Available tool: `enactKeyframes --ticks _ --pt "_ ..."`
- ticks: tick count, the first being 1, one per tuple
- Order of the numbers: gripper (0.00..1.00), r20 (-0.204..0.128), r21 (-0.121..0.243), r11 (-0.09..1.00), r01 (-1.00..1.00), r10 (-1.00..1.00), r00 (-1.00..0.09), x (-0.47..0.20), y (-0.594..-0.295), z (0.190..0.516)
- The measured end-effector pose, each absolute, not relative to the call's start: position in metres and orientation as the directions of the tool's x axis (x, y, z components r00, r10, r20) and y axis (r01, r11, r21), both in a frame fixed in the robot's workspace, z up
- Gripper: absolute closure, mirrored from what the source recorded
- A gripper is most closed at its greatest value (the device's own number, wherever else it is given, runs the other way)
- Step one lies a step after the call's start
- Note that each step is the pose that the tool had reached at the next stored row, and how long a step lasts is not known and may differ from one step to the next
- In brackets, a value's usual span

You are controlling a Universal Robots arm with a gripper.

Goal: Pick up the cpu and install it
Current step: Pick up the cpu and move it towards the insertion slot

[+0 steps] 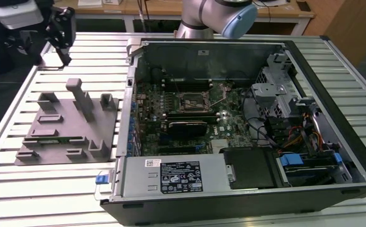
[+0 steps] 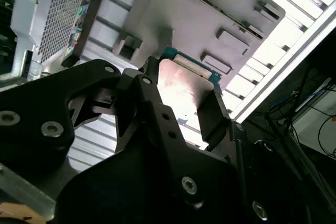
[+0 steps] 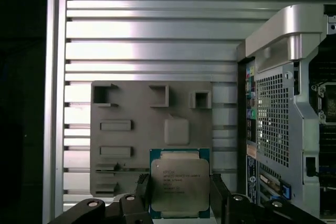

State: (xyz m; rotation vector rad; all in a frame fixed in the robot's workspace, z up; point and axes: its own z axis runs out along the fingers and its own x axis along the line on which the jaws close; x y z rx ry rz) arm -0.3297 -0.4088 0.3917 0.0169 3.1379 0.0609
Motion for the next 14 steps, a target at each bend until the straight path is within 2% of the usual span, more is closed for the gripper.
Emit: enactKeyframes --ticks 14 --pt "0.46 0.003 0.039 0.999 0.011 0.011 -1.0 -0.266 -0.409 0.392"
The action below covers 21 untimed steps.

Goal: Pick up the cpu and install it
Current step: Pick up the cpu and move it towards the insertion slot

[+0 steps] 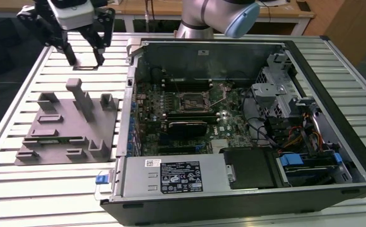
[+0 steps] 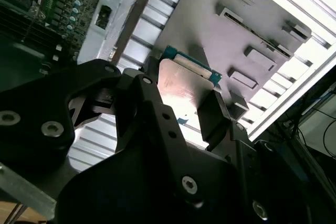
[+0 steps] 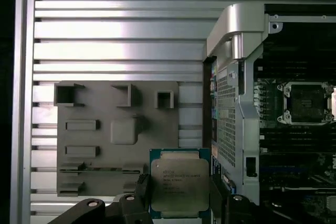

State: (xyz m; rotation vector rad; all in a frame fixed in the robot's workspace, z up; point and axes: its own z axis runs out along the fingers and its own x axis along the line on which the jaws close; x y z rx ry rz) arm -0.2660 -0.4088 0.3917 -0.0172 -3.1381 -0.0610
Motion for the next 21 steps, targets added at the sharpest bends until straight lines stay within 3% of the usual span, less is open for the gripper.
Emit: enactKeyframes --ticks 21 --pt "0.46 0.01 0.039 0.999 0.011 0.011 -1.0 -0.171 -0.409 0.392"
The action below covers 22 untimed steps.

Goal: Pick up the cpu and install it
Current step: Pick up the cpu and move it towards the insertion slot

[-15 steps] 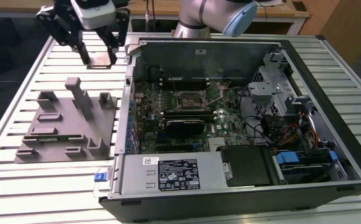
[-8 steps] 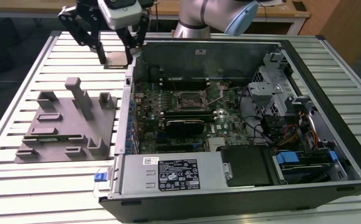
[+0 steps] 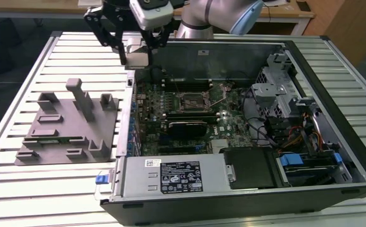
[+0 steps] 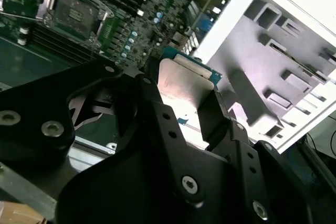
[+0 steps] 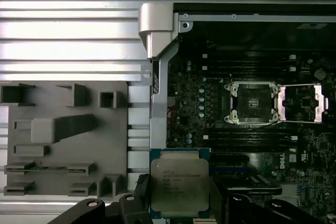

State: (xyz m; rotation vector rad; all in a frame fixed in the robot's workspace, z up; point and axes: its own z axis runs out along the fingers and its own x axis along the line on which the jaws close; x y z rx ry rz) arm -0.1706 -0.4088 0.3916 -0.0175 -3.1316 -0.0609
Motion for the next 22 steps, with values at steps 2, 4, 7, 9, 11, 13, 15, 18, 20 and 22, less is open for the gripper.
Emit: enactKeyframes --ticks 2,4,7,9,11,13,15,18,20,22 --pt "0.46 0.01 0.039 0.999 0.011 0.011 -1.0 -0.161 -0.409 0.392" --pt "0.46 0.01 0.039 0.999 0.011 0.011 -1.0 -0.153 -0.409 0.392" --pt "0.46 0.011 0.039 0.999 0.011 0.011 -1.0 -0.139 -0.409 0.392" --pt "0.46 0.012 0.039 0.999 0.011 0.011 -1.0 -0.13 -0.409 0.392" --pt "0.46 0.012 0.039 0.999 0.011 0.011 -1.0 -0.121 -0.409 0.392" --pt "0.46 0.012 0.039 0.999 0.011 0.011 -1.0 -0.112 -0.409 0.392" --pt "0.46 0.013 0.039 0.999 0.011 0.011 -1.0 -0.103 -0.409 0.392" --pt "0.46 0.013 0.039 0.999 0.011 0.011 -1.0 -0.089 -0.409 0.391" --pt "0.46 0.014 0.039 0.999 0.011 0.011 -1.0 -0.081 -0.409 0.391" --pt "0.46 0.014 0.039 0.999 0.011 0.011 -1.0 -0.072 -0.409 0.391"
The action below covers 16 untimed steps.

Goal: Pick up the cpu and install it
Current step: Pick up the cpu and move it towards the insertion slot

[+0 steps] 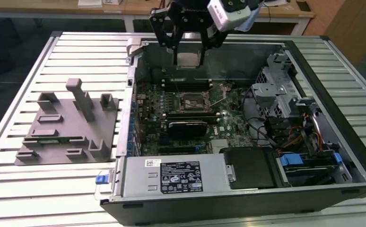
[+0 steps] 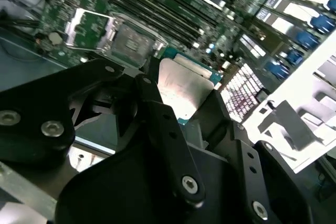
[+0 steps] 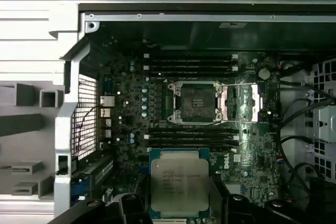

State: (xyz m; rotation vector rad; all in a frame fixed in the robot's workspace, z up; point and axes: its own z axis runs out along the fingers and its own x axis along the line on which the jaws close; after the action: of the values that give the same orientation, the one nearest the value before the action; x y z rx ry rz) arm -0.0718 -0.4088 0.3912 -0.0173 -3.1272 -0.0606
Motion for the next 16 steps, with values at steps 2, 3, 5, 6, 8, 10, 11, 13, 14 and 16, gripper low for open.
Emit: enactKeyframes --ticks 2,3,5,6,8,10,11,13,14,16 --pt "0.46 0.014 0.039 0.999 0.012 0.011 -1.0 -0.063 -0.409 0.391" --pt "0.46 0.014 0.039 0.999 0.011 0.011 -1.0 -0.06 -0.409 0.391" --pt "0.46 0.014 0.039 0.999 0.011 0.011 -1.0 -0.056 -0.409 0.391" --pt "0.46 0.014 0.039 0.999 0.011 0.011 -1.0 -0.055 -0.409 0.391" --pt "0.46 0.014 0.039 0.999 0.011 0.011 -1.0 -0.054 -0.409 0.39" --pt "0.46 0.011 0.039 0.999 0.011 0.011 -1.0 -0.054 -0.409 0.389" --pt "0.46 0.009 0.039 0.999 0.011 0.011 -1.0 -0.054 -0.409 0.389" --pt "0.46 0.004 0.039 0.999 0.011 0.011 -1.0 -0.054 -0.409 0.386" --pt "0.46 0.002 0.039 0.999 0.011 0.011 -1.0 -0.054 -0.409 0.385" --pt "0.46 -0.001 0.039 0.999 0.011 0.011 -1.0 -0.054 -0.409 0.383"
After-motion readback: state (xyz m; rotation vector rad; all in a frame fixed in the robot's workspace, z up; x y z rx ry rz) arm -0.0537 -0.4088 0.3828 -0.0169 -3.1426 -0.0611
